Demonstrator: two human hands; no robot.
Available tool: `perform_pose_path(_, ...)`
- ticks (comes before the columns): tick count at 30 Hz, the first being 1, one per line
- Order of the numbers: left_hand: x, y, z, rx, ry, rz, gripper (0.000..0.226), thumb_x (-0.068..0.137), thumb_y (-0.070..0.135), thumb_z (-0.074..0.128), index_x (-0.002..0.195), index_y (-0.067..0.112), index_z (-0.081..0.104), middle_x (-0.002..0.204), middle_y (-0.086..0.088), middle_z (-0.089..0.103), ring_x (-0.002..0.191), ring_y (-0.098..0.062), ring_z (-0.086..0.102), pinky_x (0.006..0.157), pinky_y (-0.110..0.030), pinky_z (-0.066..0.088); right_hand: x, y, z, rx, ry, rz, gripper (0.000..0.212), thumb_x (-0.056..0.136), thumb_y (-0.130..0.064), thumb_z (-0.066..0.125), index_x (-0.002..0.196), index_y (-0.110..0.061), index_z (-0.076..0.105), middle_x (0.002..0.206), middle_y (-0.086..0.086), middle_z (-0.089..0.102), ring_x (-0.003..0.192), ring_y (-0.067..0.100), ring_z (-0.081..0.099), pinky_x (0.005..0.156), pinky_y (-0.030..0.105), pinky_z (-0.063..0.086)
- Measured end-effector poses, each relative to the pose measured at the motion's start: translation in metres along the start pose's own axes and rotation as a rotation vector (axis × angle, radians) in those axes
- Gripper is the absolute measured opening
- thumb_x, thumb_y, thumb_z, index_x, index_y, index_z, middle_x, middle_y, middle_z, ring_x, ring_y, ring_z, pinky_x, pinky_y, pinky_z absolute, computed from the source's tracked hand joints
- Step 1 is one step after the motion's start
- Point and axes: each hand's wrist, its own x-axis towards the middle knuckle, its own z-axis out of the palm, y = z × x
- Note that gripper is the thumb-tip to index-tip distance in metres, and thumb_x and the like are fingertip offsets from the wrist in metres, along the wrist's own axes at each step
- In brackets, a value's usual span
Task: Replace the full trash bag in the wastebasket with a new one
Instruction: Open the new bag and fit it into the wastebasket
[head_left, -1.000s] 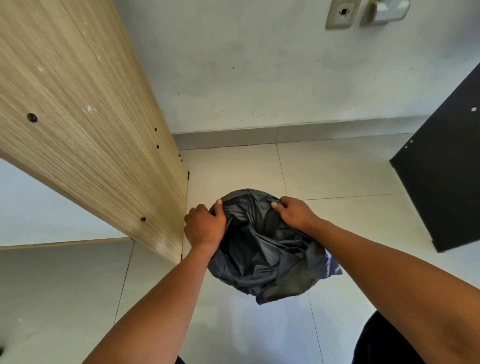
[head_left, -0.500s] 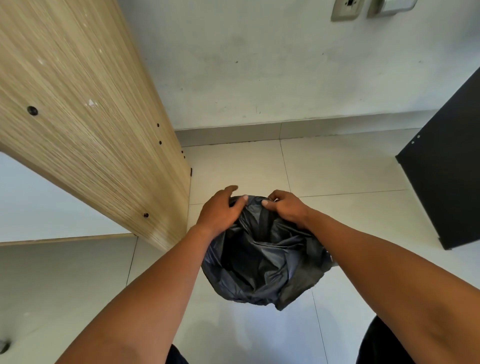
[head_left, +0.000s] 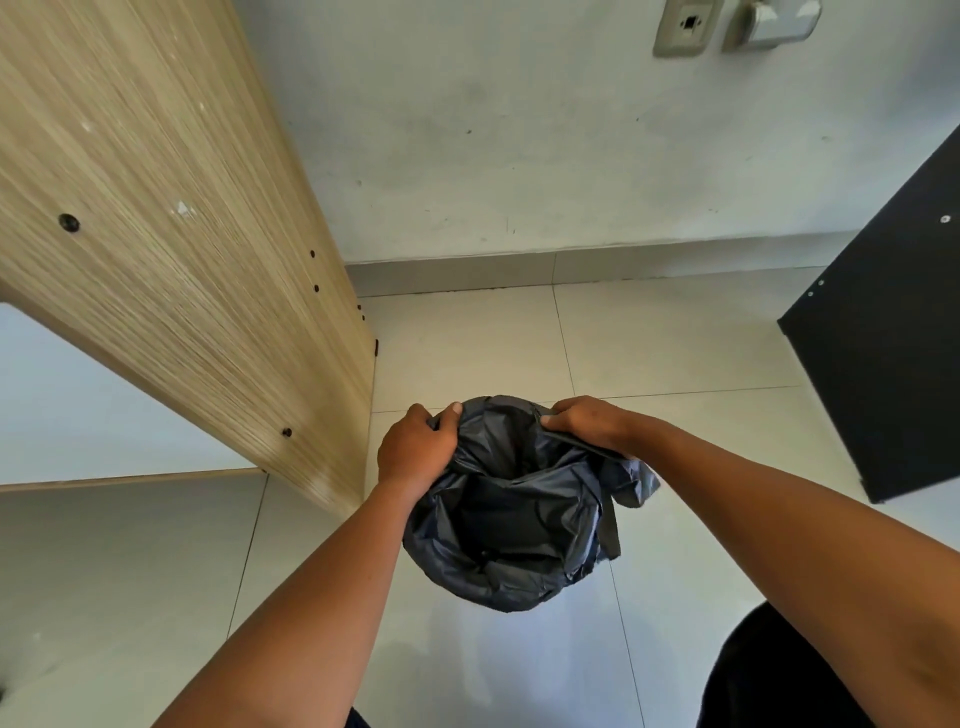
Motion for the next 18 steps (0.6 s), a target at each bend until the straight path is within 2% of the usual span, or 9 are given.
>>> perform_pose_path(2,-0.001,0.0,0.0,-0.025,0.017,-0.025,0.055,0.095,0.069,0.043,0.091,0.015,0.055,0.087,0.001,0.061,0.084,-0.025,0.059,0.069,-0.034,0.043,-0.001,0.003,-0.003,0.14,0.024,0.016,0.031,0.098,-0.036,0.058,0.104,-0.011,0.075,0.106,0.008,0.073,0.101,0.027,0.068,0.099,0.045,0.052)
perform_pose_path(5,-0.002,0.0,-0.001,-0.058,0.019,-0.057,0.057,0.095,0.069,0.043,0.097,0.013,0.057,0.09,0.0,0.062,0.086,-0.025,0.059,0.069,-0.034,0.043,0.001,0.005,0.0,0.378,0.146,0.059,0.019,0.097,-0.025,0.063,0.105,-0.012,0.075,0.107,0.007,0.072,0.1,0.024,0.067,0.096,0.038,0.054)
perform_pose_path(9,-0.002,0.0,-0.002,-0.075,0.027,-0.078,0.057,0.096,0.068,0.043,0.098,0.012,0.057,0.09,-0.001,0.062,0.083,-0.023,0.059,0.067,-0.034,0.042,0.007,0.007,0.015,0.528,0.355,0.089,0.004,0.092,-0.017,0.071,0.091,-0.013,0.071,0.091,0.001,0.07,0.088,0.019,0.064,0.072,0.026,0.052)
perform_pose_path(11,-0.002,0.0,-0.001,-0.075,0.04,-0.076,0.056,0.096,0.067,0.043,0.098,0.012,0.057,0.091,-0.001,0.063,0.083,-0.024,0.059,0.067,-0.034,0.042,0.011,0.011,0.022,0.521,0.452,0.077,0.015,0.087,-0.022,0.076,0.092,-0.009,0.07,0.091,0.002,0.07,0.089,0.02,0.065,0.073,0.028,0.051)
perform_pose_path(13,-0.003,0.001,0.0,-0.057,0.059,-0.066,0.056,0.097,0.066,0.042,0.1,0.012,0.056,0.093,-0.003,0.064,0.084,-0.024,0.059,0.067,-0.034,0.042,0.01,0.012,0.025,0.349,0.511,0.008,0.018,0.089,-0.03,0.074,0.09,-0.012,0.071,0.089,-0.001,0.071,0.086,0.019,0.064,0.075,0.028,0.048)
perform_pose_path(15,-0.004,0.0,0.002,-0.043,0.084,-0.062,0.056,0.098,0.066,0.041,0.103,0.012,0.057,0.094,-0.004,0.065,0.084,-0.025,0.06,0.068,-0.034,0.044,0.005,0.012,0.024,0.121,0.506,-0.063,0.031,0.096,-0.042,0.062,0.081,-0.015,0.068,0.08,-0.001,0.067,0.078,0.019,0.06,0.07,0.029,0.044)
perform_pose_path(18,-0.006,0.001,0.004,-0.033,0.128,-0.099,0.06,0.099,0.065,0.039,0.111,0.009,0.057,0.099,-0.007,0.067,0.084,-0.025,0.059,0.067,-0.034,0.044,-0.006,0.007,0.018,0.107,0.408,-0.052,0.065,0.096,-0.065,0.043,0.069,-0.008,0.058,0.07,0.003,0.063,0.068,0.021,0.056,0.064,0.031,0.042)
